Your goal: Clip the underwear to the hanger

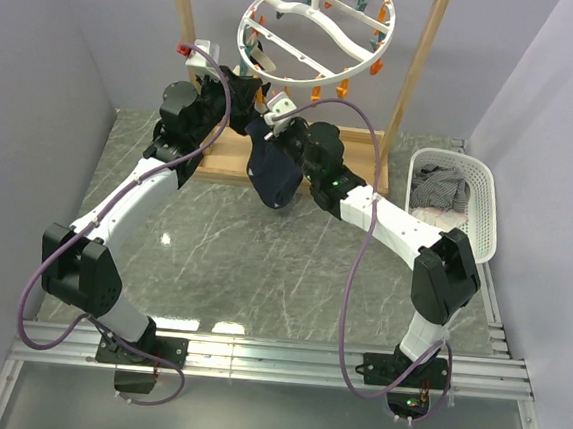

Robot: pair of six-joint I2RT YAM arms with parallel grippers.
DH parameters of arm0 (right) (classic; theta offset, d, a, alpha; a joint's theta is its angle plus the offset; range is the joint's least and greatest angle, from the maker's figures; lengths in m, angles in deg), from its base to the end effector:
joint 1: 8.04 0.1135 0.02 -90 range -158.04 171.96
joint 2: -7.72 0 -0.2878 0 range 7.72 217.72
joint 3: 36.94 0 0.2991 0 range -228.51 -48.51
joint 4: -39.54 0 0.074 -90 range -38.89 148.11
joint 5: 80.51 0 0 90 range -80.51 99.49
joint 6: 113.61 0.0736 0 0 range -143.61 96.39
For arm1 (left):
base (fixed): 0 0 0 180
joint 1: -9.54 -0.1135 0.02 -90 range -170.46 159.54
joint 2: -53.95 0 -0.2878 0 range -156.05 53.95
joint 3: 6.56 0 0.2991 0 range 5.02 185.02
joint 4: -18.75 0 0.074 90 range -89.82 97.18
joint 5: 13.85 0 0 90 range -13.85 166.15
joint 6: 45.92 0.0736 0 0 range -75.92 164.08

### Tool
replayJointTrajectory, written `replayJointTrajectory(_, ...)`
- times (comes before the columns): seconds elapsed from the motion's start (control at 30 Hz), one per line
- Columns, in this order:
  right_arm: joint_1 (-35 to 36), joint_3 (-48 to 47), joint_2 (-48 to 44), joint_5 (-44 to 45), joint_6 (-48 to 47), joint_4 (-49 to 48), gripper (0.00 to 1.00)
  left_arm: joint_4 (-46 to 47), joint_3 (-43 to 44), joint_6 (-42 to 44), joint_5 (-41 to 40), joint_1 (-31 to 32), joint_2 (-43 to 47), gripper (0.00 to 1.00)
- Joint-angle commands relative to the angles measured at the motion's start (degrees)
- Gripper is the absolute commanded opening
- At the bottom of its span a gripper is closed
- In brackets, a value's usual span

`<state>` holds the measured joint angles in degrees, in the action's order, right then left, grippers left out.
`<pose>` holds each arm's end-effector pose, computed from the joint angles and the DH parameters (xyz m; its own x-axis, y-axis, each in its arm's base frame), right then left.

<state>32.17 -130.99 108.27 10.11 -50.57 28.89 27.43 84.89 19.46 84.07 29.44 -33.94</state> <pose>0.3954 0.3332 0.3733 0.3382 -0.3077 -0.8893 -0.5430 0.7080 -0.4515 0.4211 -0.1632 0.4508 -0.0120 -0.4345 -0.9006 0.5046 0.7749 -0.3806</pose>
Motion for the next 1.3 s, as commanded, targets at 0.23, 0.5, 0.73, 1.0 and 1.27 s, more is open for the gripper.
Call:
replayJointTrajectory(0.23,-0.4,-4.2,-2.4,-1.9,1.1,0.2,0.0,-1.3,-0.6,0.9,0.3,-0.6,0.8,0.0)
replayJointTrajectory(0.5,-0.2,-2.1,-3.3,-2.4,0.7,-0.4,0.0,-1.5,-0.3,1.2,0.2,-0.6,0.6,0.0)
replayJointTrajectory(0.73,-0.2,-1.1,-3.6,-2.6,0.1,-0.3,0.0,-1.6,0.8,0.8,0.3,-0.6,0.1,0.0)
replayJointTrajectory(1.0,-0.3,0.1,-3.8,-2.3,-0.2,-0.9,0.0,-1.8,0.8,1.3,0.0,-0.6,0.1,0.0)
replayJointTrajectory(1.27,0.0,0.2,-4.7,-2.9,-0.5,-0.6,0.0,-1.5,0.9,1.5,-0.3,-0.6,-0.3,0.0)
